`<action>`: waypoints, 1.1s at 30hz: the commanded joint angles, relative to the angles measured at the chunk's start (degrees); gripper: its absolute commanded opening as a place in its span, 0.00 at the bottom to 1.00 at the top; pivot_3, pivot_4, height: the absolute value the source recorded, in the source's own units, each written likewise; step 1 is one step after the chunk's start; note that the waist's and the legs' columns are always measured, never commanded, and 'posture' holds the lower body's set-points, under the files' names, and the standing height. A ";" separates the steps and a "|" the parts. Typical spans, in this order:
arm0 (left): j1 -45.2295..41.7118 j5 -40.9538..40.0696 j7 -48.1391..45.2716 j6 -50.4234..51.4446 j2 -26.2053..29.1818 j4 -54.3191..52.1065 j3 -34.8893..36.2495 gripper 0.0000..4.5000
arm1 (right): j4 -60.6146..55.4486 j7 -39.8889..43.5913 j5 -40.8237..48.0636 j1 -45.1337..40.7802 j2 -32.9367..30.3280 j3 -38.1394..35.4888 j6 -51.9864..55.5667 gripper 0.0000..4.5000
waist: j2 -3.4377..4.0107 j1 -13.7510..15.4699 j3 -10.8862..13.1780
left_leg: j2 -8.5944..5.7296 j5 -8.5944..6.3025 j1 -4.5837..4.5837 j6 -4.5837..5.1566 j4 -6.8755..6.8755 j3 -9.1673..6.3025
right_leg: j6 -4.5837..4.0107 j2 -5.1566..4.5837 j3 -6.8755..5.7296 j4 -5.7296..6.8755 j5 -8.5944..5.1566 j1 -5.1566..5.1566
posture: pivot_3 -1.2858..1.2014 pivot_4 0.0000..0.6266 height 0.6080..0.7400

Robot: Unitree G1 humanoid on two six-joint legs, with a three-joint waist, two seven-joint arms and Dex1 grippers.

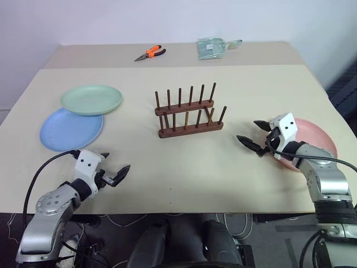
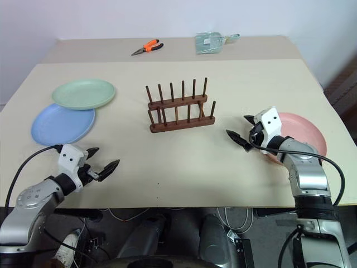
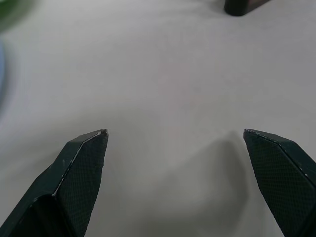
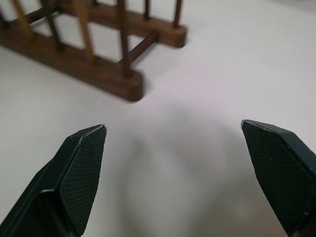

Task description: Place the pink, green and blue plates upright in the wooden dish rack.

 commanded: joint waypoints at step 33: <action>-46.99 12.80 -21.60 -22.16 -13.78 58.66 -22.93 0.40 | -31.00 -15.75 0.63 16.44 6.03 -0.44 8.95 1.00 | 0.14 2.69 -0.18 | -0.13 -0.08 -0.05 0.21 0.25 0.19 | 0.47 -0.02 0.11 -0.47 0.32 0.28 | 0.52 0.24 0.94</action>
